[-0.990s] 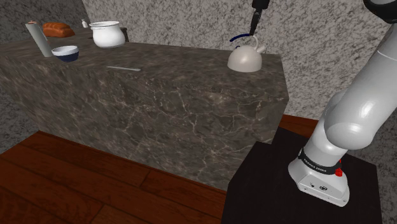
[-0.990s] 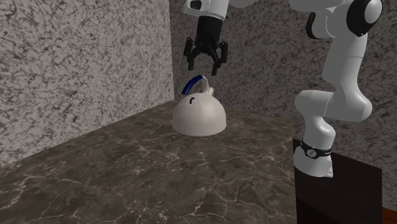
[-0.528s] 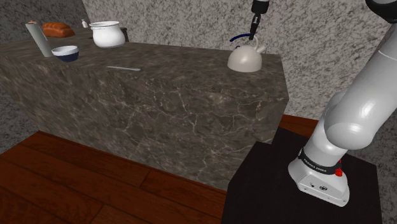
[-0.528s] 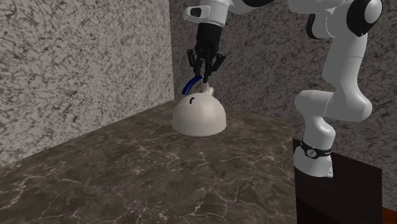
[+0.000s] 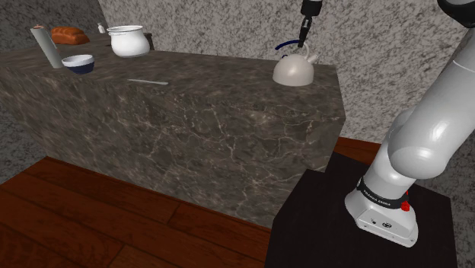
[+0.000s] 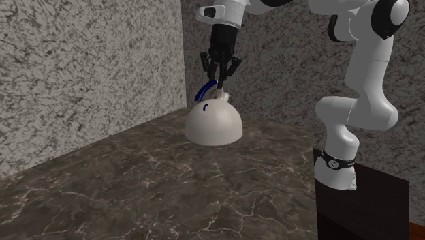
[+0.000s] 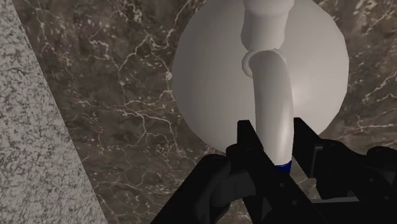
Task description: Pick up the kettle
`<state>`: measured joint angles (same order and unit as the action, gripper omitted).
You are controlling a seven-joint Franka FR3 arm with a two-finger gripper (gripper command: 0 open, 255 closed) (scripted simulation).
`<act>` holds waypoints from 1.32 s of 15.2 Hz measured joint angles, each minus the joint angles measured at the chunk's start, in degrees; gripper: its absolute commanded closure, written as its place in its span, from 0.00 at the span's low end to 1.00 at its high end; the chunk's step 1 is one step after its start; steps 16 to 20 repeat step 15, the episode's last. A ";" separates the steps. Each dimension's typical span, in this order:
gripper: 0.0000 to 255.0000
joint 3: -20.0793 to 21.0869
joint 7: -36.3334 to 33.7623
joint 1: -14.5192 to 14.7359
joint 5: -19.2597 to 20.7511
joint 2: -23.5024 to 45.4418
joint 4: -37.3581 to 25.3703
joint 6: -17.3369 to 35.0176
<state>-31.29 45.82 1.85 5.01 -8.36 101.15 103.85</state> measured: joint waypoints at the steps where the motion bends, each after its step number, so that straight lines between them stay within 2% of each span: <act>1: 1.00 -0.02 0.09 0.01 -0.09 0.17 -0.76 -0.66; 14: 1.00 -0.88 1.91 -0.12 -2.45 4.27 -14.93 -11.27; 20: 1.00 -0.82 1.83 -0.08 -2.39 4.17 -15.30 -11.72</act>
